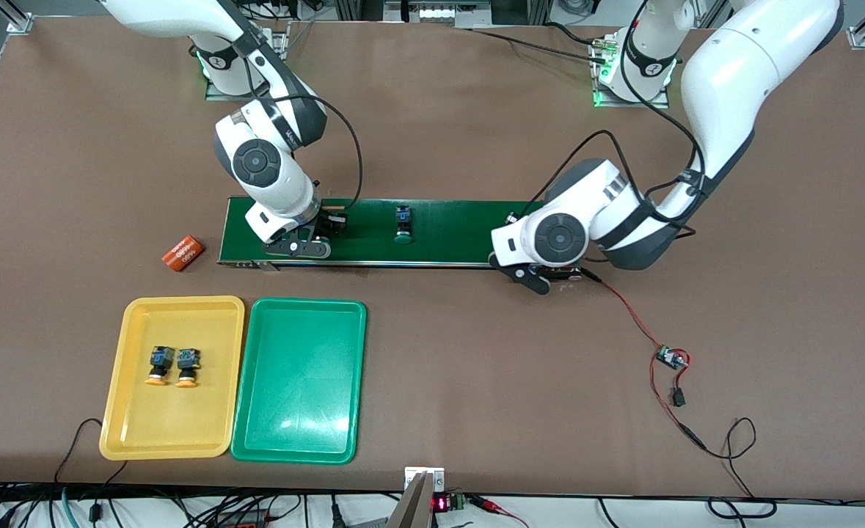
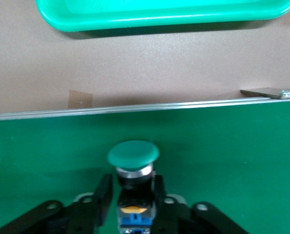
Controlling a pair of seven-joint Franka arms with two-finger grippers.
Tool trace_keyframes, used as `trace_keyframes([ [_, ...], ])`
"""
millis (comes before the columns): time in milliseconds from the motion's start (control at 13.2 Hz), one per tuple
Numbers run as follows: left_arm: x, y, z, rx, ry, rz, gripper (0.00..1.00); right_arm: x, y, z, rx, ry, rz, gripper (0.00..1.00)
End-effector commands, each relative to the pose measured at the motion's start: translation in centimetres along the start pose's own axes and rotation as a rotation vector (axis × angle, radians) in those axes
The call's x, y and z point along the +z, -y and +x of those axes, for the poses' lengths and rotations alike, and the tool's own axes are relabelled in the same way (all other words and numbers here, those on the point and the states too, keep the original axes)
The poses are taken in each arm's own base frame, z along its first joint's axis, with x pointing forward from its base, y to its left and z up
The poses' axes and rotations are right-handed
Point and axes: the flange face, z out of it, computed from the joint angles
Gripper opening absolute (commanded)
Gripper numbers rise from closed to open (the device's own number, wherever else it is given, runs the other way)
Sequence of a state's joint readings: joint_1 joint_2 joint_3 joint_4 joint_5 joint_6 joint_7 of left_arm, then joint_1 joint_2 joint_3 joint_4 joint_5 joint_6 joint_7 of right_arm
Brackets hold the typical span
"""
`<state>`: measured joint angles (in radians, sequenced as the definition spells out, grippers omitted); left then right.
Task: Sort buttons by color to trays
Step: 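Place the cylinder on the conveyor while the right gripper grasps a green button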
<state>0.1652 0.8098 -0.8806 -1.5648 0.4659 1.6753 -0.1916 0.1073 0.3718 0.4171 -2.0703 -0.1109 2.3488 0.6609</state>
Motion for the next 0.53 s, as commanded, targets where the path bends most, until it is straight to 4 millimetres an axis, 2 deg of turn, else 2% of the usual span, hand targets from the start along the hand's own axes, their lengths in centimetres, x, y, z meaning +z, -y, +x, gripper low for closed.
trace_keyframes([
  [0,0.8,-0.1,-0.6,0.203,0.075,0.154,0.2,0.0,-0.4,0.2,-0.035,-0.021,-0.024,0.22],
  [152,0.7,-0.3,-0.7,0.335,0.11,0.217,0.2,-0.2,-0.8,0.7,-0.033,-0.028,-0.025,0.17],
  [227,0.8,-1.3,-0.6,0.404,0.118,0.254,0.2,-1.3,-0.9,1.2,-0.034,-0.045,-0.02,0.16],
  [379,1.8,-6.0,-0.1,0.495,0.135,0.369,0.2,-4.4,-0.8,3.0,-0.017,-0.069,-0.022,0.15],
  [455,3.1,-7.2,-0.3,0.531,0.158,0.413,0.19,-6.5,-0.9,4.3,-0.005,-0.09,-0.016,0.15],
])
